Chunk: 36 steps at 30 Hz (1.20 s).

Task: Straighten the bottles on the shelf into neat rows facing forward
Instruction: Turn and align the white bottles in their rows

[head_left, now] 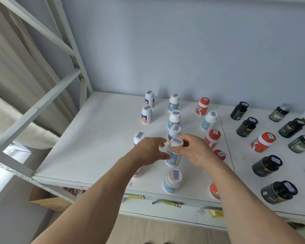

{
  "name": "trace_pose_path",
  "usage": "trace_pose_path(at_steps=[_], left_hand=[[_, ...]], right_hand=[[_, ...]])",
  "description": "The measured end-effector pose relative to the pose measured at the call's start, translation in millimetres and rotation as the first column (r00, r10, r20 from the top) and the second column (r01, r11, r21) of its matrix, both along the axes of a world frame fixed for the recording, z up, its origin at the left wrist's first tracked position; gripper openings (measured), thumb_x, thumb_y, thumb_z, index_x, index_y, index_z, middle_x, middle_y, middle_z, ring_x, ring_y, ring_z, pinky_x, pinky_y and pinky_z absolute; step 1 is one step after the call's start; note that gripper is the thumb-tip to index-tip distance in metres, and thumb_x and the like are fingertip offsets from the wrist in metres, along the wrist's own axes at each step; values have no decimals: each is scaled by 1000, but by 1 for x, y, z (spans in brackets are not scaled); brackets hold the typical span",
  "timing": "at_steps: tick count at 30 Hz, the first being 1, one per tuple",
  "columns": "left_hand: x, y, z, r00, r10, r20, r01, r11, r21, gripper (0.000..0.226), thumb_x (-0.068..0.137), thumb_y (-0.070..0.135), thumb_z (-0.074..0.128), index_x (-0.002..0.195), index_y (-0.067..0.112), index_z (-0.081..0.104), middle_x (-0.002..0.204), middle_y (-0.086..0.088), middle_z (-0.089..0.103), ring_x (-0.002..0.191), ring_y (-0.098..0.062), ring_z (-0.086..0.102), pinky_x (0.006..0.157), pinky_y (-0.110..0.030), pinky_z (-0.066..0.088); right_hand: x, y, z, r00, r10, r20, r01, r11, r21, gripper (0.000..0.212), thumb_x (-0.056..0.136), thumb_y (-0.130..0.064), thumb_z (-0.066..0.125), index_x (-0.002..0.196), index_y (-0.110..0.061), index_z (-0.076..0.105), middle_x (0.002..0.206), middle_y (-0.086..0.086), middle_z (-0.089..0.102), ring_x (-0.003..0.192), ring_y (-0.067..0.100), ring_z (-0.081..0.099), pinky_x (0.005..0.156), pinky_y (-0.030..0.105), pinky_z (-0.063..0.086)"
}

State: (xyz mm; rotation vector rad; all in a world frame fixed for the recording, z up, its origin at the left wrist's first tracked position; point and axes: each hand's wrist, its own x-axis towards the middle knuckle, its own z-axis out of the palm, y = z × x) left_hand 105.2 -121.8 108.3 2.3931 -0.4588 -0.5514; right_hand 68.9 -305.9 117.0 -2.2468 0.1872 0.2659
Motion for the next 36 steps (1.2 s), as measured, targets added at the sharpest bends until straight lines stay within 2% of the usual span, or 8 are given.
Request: trace_pose_path(at_steps=[4, 12, 16, 20, 24, 29, 34, 36], left_hand=[[0, 4, -5, 999, -23, 32, 22, 999, 44, 67, 83, 35, 73, 142, 20, 45, 133, 5, 58, 119, -13, 55, 98, -22, 40], [2, 6, -10, 997, -44, 71, 41, 998, 41, 63, 85, 34, 72, 141, 20, 47, 131, 5, 60, 118, -14, 56, 100, -24, 42], [10, 8, -6, 997, -29, 68, 28, 999, 17, 63, 84, 35, 72, 140, 21, 47, 131, 6, 60, 119, -12, 55, 99, -23, 41], [21, 4, 0, 999, 40, 25, -38, 998, -54, 62, 83, 36, 74, 139, 23, 49, 128, 7, 61, 118, -9, 55, 93, -16, 37], [32, -2, 7, 995, 88, 46, -84, 993, -78, 60, 85, 35, 72, 139, 23, 49, 130, 6, 61, 119, -10, 55, 92, -17, 39], [47, -14, 12, 987, 82, 138, -88, 996, 35, 59, 87, 35, 69, 141, 23, 47, 133, 7, 59, 120, -13, 55, 98, -23, 40], [57, -19, 5, 990, 58, 131, -74, 990, 116, 62, 88, 35, 68, 144, 23, 42, 138, 7, 55, 124, -14, 52, 101, -25, 38], [60, -20, 4, 992, 63, 107, -75, 991, 108, 65, 87, 35, 69, 144, 24, 41, 139, 7, 54, 125, -14, 51, 101, -25, 38]], right_hand=[[-10, 3, -22, 1000, 1, 6, 0, 1000, -6, 37, 81, -38, 76, 114, -30, 62, 104, -13, 67, 96, 9, 62, 76, 24, 45], [-12, 2, -26, 1000, 14, 21, -13, 999, -47, 48, 82, -32, 77, 125, -28, 57, 113, -14, 62, 101, 8, 57, 84, 25, 44], [-11, 1, -21, 999, 44, -7, -44, 995, -84, 54, 83, -28, 77, 131, -28, 52, 122, -12, 55, 111, 11, 54, 92, 27, 42], [0, -11, -8, 997, 32, -76, -30, 999, 17, 64, 78, -38, 78, 135, -29, 50, 128, -14, 52, 119, 7, 50, 102, 34, 42], [38, -26, 6, 993, -100, 57, 103, 993, -51, 53, 86, -40, 69, 133, -23, 52, 135, -5, 56, 119, 13, 55, 101, 36, 44], [70, -20, -3, 994, 95, -58, -103, 982, -158, 57, 87, -34, 69, 139, -21, 47, 138, 0, 54, 124, 19, 52, 91, 28, 38], [81, -15, -16, 996, 77, -48, -84, 984, -156, 50, 86, -33, 70, 132, -21, 53, 127, 0, 62, 110, 19, 58, 88, 27, 41], [82, -18, -14, 997, 62, -34, -66, 990, -126, 42, 87, -32, 69, 126, -23, 55, 119, -3, 64, 100, 15, 58, 81, 25, 41]])
